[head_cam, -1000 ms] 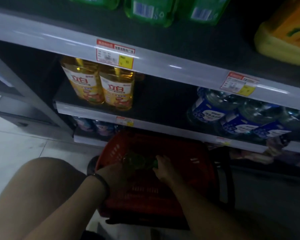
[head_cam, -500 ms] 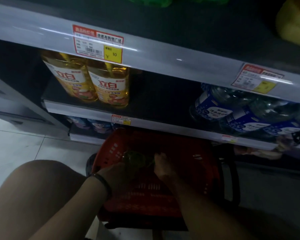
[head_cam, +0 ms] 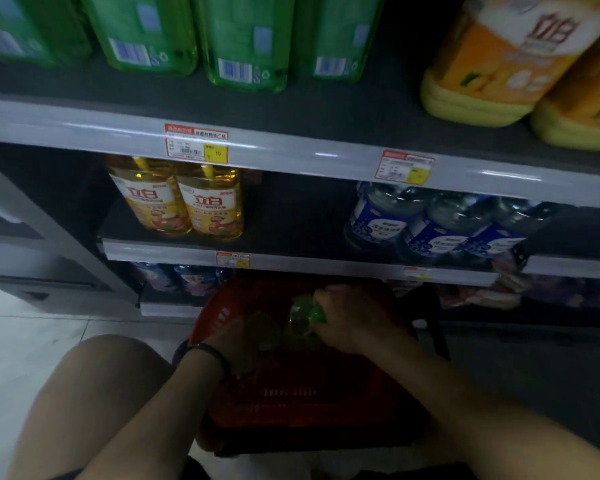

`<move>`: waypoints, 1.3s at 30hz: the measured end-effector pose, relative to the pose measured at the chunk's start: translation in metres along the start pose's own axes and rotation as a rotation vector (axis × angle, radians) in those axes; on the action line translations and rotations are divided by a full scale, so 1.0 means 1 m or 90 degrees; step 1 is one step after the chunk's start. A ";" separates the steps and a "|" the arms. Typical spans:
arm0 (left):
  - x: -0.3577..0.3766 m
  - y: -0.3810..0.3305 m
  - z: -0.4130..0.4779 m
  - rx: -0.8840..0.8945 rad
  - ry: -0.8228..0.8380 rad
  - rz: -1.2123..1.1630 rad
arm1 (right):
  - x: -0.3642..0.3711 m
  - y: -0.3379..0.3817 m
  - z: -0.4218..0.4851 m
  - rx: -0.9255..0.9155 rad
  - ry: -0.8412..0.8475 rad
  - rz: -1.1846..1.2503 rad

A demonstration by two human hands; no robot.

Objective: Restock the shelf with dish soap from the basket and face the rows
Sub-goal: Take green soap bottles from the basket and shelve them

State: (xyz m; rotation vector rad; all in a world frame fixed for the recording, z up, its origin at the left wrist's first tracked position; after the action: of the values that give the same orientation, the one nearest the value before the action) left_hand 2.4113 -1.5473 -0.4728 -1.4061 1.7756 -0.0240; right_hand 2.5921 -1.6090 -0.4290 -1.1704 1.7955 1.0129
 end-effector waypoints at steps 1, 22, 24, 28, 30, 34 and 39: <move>-0.007 -0.010 -0.007 0.038 -0.032 -0.058 | -0.017 0.006 -0.010 -0.014 -0.014 0.004; -0.118 -0.106 -0.169 0.373 -0.419 -0.477 | -0.229 0.065 -0.161 -0.048 -0.477 0.457; -0.138 -0.120 -0.181 0.381 -0.430 -0.510 | -0.226 0.057 -0.170 -0.036 -0.546 0.505; -0.180 -0.148 -0.198 0.386 -0.422 -0.560 | -0.209 0.063 -0.167 -0.015 -0.507 0.502; -0.197 -0.164 -0.203 0.383 -0.409 -0.584 | -0.206 0.074 -0.160 -0.027 -0.518 0.431; -0.222 -0.191 -0.201 0.361 -0.386 -0.593 | -0.220 0.085 -0.142 0.068 -0.564 0.363; -0.248 -0.208 -0.193 0.355 -0.417 -0.540 | -0.246 0.084 -0.122 0.131 -0.564 0.389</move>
State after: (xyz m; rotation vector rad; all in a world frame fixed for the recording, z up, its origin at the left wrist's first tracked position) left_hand 2.4593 -1.5132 -0.1009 -1.4138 0.5034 -0.4211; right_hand 2.5664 -1.6113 -0.1432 0.0398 1.4523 1.3542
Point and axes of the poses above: each hand's wrist, its own z-axis towards the middle knuckle, its own x-axis out of the palm, y = z × x, the point moved 5 cm from there along z, towards the middle knuckle, and after that the axes turned 4 degrees about -y, right-handed, at the moved point
